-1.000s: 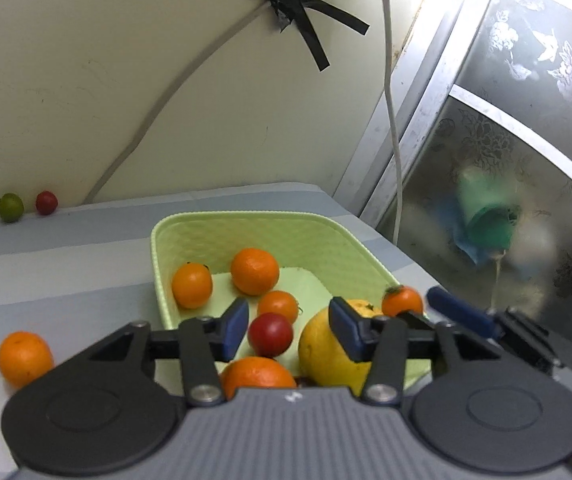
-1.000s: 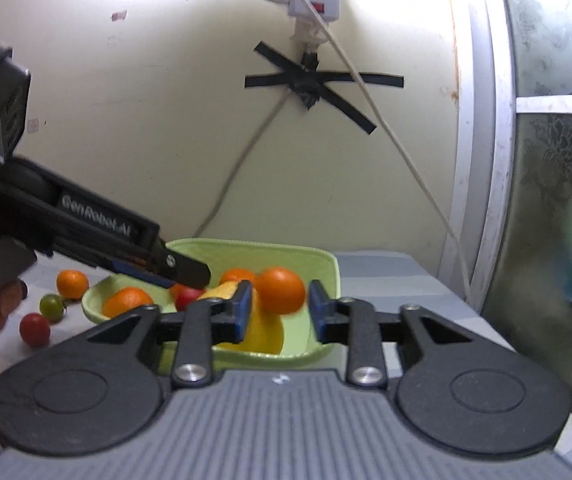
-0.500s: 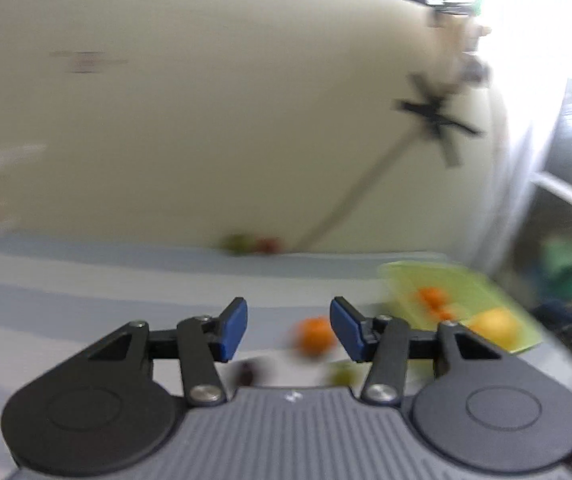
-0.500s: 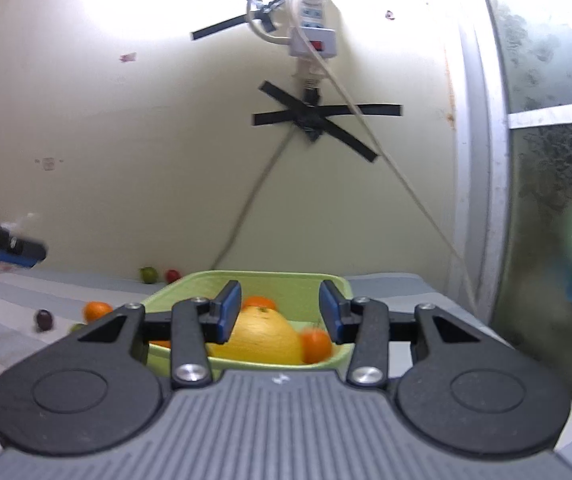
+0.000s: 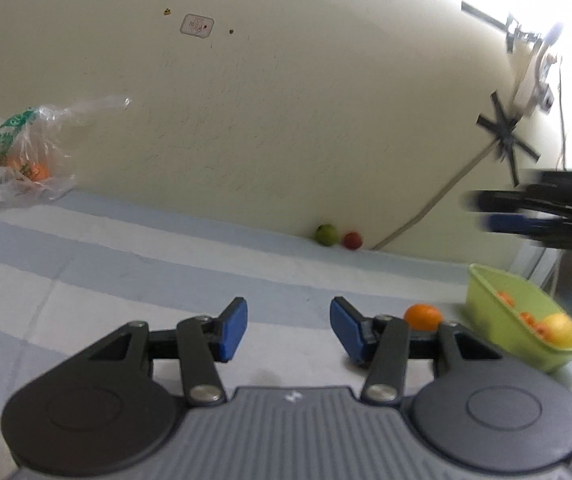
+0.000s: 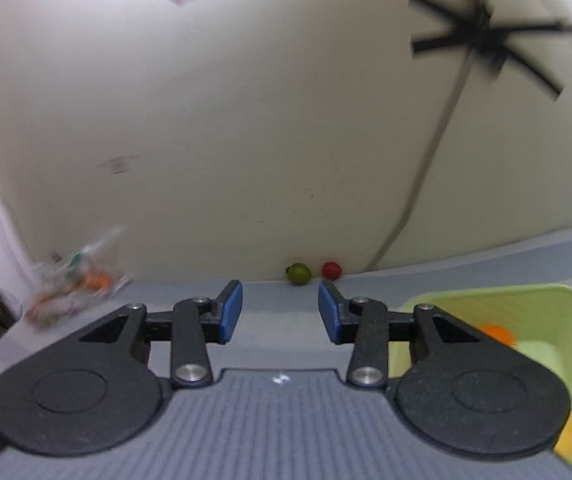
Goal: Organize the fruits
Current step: 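Grasp the green lime with the left tool while the right tool grasps the red tomato by the wall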
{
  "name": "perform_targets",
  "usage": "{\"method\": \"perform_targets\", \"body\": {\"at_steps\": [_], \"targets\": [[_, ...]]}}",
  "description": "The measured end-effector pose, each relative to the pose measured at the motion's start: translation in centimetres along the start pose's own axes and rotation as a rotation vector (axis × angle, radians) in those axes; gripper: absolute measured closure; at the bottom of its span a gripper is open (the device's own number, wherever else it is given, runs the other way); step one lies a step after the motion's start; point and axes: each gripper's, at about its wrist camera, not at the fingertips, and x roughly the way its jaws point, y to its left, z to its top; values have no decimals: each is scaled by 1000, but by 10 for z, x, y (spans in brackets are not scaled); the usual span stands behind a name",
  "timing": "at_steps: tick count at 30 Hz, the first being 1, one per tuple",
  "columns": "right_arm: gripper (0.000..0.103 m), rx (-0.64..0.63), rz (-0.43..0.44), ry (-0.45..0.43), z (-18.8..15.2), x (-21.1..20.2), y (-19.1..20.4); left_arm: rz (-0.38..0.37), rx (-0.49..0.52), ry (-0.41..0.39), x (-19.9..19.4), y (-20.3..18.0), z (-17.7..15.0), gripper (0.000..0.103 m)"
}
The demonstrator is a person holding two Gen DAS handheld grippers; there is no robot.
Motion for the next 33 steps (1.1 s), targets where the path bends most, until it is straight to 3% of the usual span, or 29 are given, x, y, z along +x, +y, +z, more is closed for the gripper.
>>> {"method": "perform_targets", "body": {"at_steps": [4, 7, 14, 20, 24, 28, 30, 33], "targets": [[59, 75, -143, 135, 21, 94, 3, 7, -5, 17, 3, 8, 8, 56], [59, 1, -219, 212, 19, 148, 10, 9, -21, -1, 2, 12, 11, 56], [61, -18, -286, 246, 15, 202, -1, 22, -68, 50, 16, 20, 8, 56], [75, 7, -281, 288, 10, 217, -15, 27, -70, 1, 15, 20, 13, 56], [76, 68, -217, 228, 21, 179, -7, 53, -34, -38, 34, 14, 40, 49], [75, 24, -75, 95, 25, 83, 3, 56, 161, -1, 96, -18, 73, 46], [75, -8, -13, 27, 11, 28, 2, 27, 240, 34, 136, -37, 79, 46], [75, -54, 0, -72, -27, -43, -7, 82, 281, 102, 194, -59, 84, 43]]}}
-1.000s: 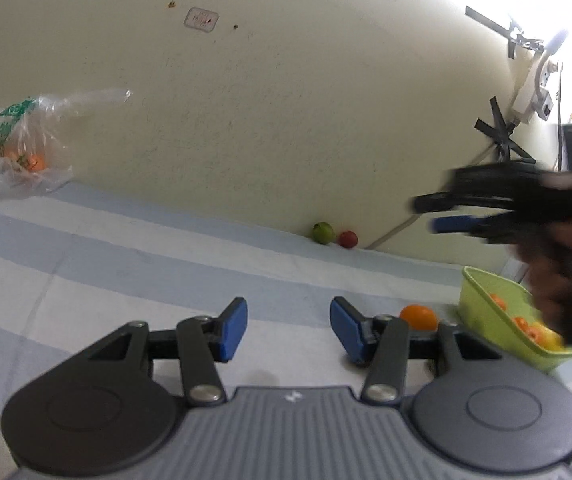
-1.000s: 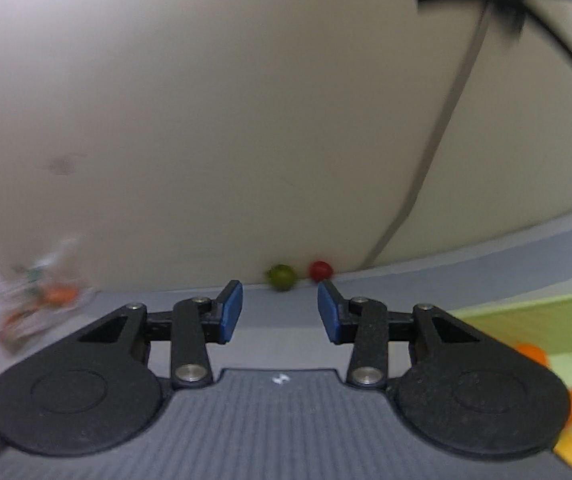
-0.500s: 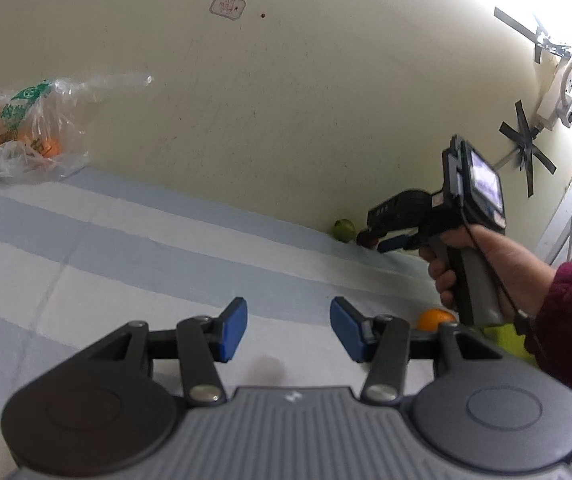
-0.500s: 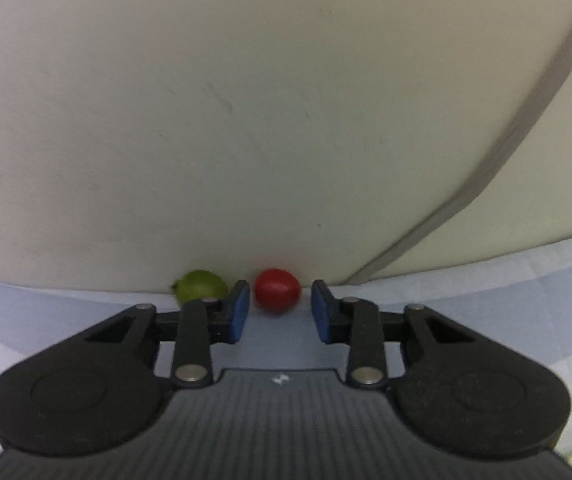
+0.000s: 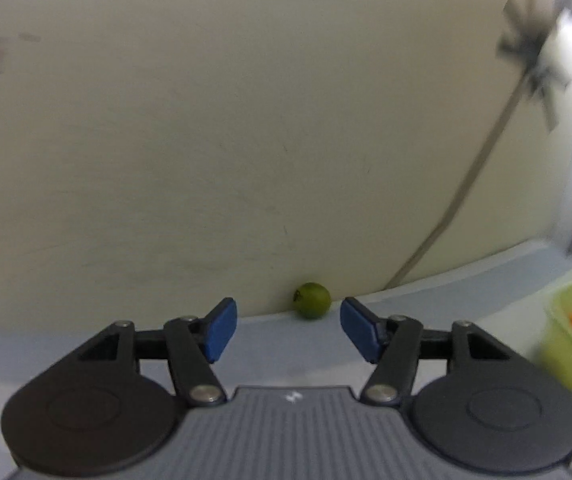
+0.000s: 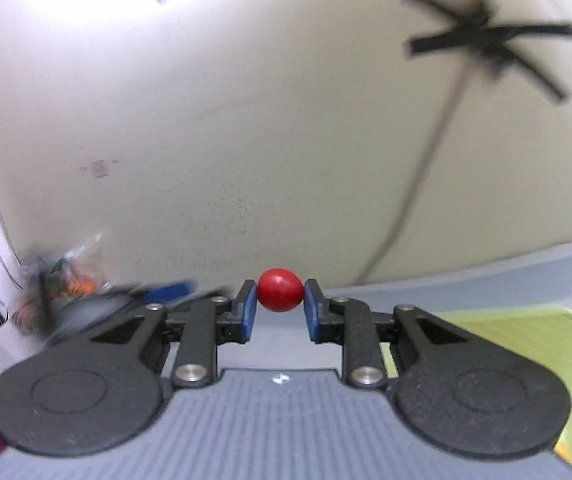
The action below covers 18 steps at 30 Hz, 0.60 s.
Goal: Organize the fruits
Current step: 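Grasp the green lime with the left tool while the right tool grasps the red tomato by the wall, then carry the lime and red tomato over the green basin with both tools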
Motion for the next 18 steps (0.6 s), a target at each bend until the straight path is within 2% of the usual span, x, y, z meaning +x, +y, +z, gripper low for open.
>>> {"method": "perform_targets", "body": {"at_steps": [2, 4, 6, 8, 9, 10, 11, 12, 13, 18], "targets": [[75, -18, -15, -49, -28, -36, -5, 4, -32, 53, 30, -7, 9, 42], [75, -40, -41, -81, -50, -52, -6, 41, -60, 84, 47, -11, 16, 42], [75, -59, -56, -98, -59, -48, -1, 56, -49, 115, 59, -15, 21, 42], [75, -47, -43, -114, -64, -43, -6, 77, -4, 157, 69, -21, 20, 39], [75, -32, -32, -114, -59, -34, -6, 82, 22, 163, 71, -26, 19, 34], [75, -21, -18, -98, -61, -30, -8, 101, 63, 172, 73, -33, 18, 35], [75, -20, -9, -81, -56, -34, -16, 111, 90, 184, 75, -38, 18, 40], [75, -19, -1, -76, -57, -35, -15, 81, 96, 196, 77, -39, 17, 67], [75, -17, 6, -75, -57, -36, -16, 21, 83, 192, 75, -38, 18, 74], [75, -3, 7, -120, -62, -49, -14, 50, 92, 163, 66, -43, 15, 74]]}}
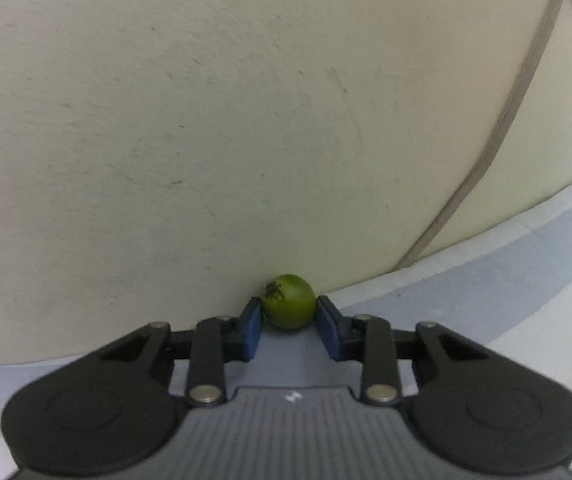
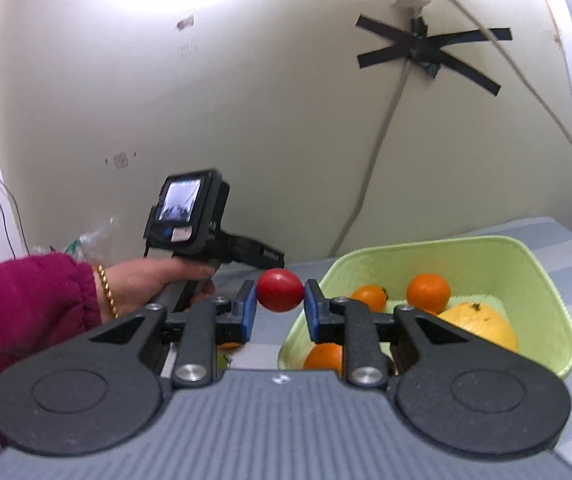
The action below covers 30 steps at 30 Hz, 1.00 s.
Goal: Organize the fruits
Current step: 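Carry the lime and red tomato over the green basin with both tools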
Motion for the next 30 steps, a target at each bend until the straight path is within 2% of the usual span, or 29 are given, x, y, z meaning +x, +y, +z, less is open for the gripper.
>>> {"method": "perform_targets", "body": {"at_steps": [4, 8, 12, 16, 21, 27, 30], "targets": [[75, 7, -17, -9, -1, -1, -2, -57, -26, -105, -38, 12, -9, 74], [75, -23, -50, -34, 0, -4, -3, -114, 31, -244, -97, 12, -20, 74], [75, -70, -102, -67, 0, -9, -3, -236, 28, -302, -153, 2, -41, 74], [75, -127, -179, -91, -1, -10, -6, -389, 10, -295, -190, -15, -64, 74], [75, -152, -238, -59, -3, 0, -20, -537, 1, -241, -195, -53, -80, 74], [74, -99, -291, -23, -2, 8, -47, -557, 40, -198, -186, -86, -81, 73], [74, -35, -324, -9, 0, 9, -62, -536, 55, -178, -171, -98, -78, 72]]}}
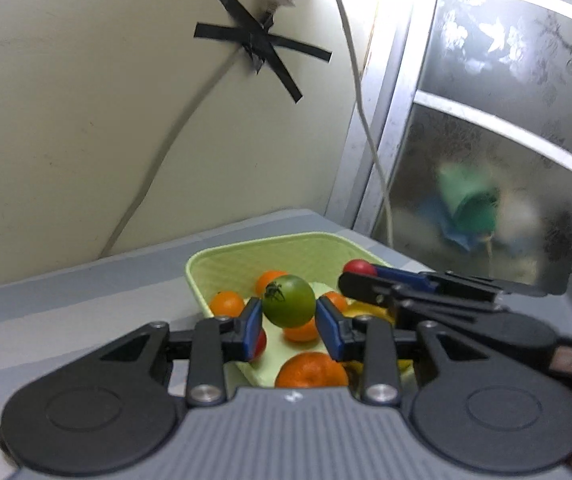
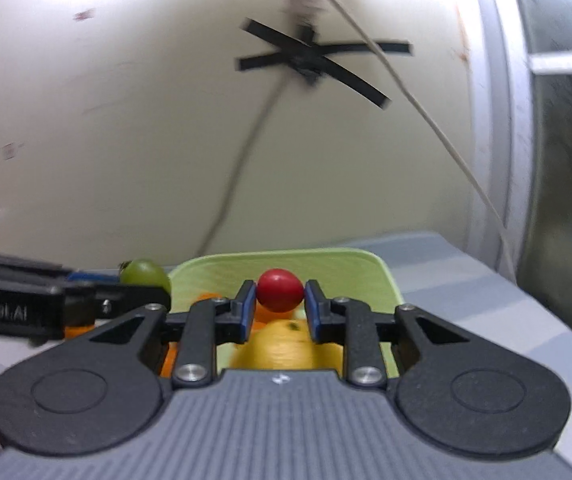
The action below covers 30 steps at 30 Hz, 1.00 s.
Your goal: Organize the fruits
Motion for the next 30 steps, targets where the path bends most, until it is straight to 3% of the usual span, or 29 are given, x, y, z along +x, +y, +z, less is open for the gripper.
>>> {"method": "perform_targets", "body": {"at_steps": [3, 5, 6, 8, 13, 17, 20, 24, 26, 30], "targets": [[74, 78, 15, 5, 2, 2, -14, 12, -10, 23, 3, 3, -1, 70], [73, 110, 14, -10, 3, 0, -21, 19, -20, 13, 2, 4, 2, 57], [68, 118, 14, -17, 3, -1, -23, 29, -20, 5, 2, 3, 3, 52], [62, 114, 21, -40, 3, -2, -25, 40, -17, -7, -4, 5, 6, 52], [62, 101, 5, -85, 1, -6, -24, 90, -59, -87, -42, 20, 20, 52], [62, 121, 31, -177, 1, -25, -28, 188, -132, -181, -94, 50, 21, 52], [62, 166, 62, -238, 4, -37, -32, 268, -198, -205, -124, 73, 5, 52], [62, 192, 89, -284, 4, -48, -32, 347, -283, -161, -141, 95, -30, 52], [62, 183, 110, -262, 4, -49, -25, 362, -324, -139, -147, 103, -51, 52], [63, 140, 239, -161, -3, -56, -1, 338, -372, -103, -149, 109, -81, 54]]}}
